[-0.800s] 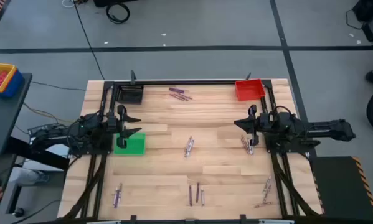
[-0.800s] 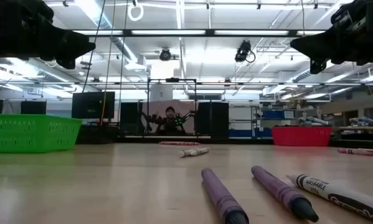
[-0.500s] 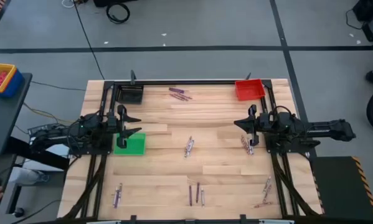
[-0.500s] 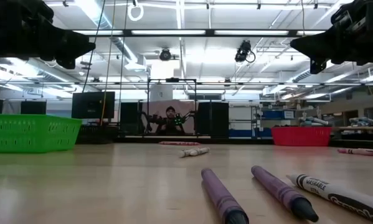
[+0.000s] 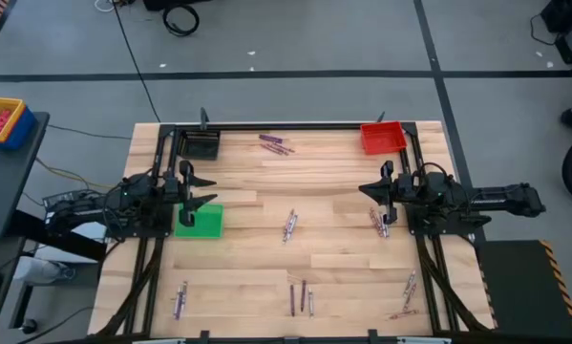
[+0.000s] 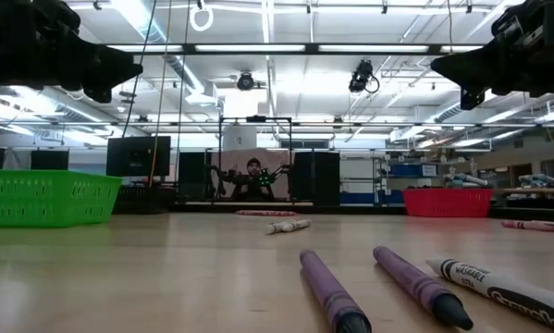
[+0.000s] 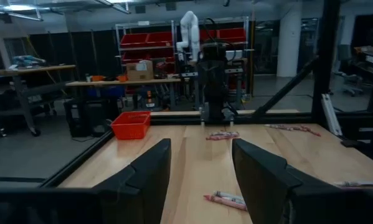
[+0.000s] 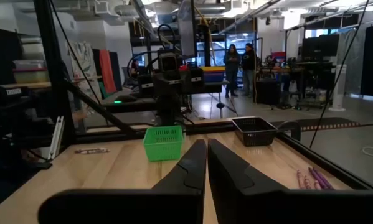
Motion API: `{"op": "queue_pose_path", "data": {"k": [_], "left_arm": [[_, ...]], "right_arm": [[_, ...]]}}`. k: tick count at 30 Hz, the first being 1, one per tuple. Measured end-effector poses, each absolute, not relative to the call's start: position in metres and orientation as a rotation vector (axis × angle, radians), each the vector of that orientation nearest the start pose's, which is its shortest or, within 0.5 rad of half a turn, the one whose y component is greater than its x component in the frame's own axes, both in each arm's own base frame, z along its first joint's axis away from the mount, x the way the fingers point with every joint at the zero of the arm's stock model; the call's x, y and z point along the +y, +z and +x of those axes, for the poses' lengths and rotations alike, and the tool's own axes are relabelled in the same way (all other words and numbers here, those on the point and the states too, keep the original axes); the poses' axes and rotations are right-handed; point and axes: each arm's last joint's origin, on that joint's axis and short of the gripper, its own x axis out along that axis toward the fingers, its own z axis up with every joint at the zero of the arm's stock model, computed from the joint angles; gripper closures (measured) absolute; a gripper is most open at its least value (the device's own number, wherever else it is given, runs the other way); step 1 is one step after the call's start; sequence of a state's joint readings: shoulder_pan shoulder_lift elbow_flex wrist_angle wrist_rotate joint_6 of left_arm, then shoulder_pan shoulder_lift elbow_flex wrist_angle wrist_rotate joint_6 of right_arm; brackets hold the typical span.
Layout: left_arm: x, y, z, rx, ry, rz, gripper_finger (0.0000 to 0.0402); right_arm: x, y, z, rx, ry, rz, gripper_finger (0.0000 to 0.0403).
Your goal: Sort crayons
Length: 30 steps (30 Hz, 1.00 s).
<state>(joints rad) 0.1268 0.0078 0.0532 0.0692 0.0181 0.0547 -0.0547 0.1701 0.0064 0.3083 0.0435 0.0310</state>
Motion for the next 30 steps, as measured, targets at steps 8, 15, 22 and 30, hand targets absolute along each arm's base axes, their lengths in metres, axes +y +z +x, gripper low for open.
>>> {"op": "queue_pose_path", "data": {"k": [8,15,22,30], "left_arm": [[0.0114,0.1875,0.0938,-0.108,0.111,0.063,0.0218],[0.0114,0.1876,0.0938,-0.110,0.111,0.063,0.0218],[0.0114,0.1877,0.0938,-0.110,0.111,0.063,0.0218],[0.0114,0.1877,0.0938,-0.111,0.111,0.063,0.0218]], "right_arm": [[-0.0073,0.1825,0.1065,-0.158,-0.104,0.031,0.0380],[-0.0074,0.1825,0.1065,-0.158,-0.106,0.031,0.0380],[-0.0074,0.1825,0.1065,-0.158,-0.106,0.031,0.0380],[-0.0074,0.1825,0.1065,-0.158,-0.107,0.031,0.0380]]}}
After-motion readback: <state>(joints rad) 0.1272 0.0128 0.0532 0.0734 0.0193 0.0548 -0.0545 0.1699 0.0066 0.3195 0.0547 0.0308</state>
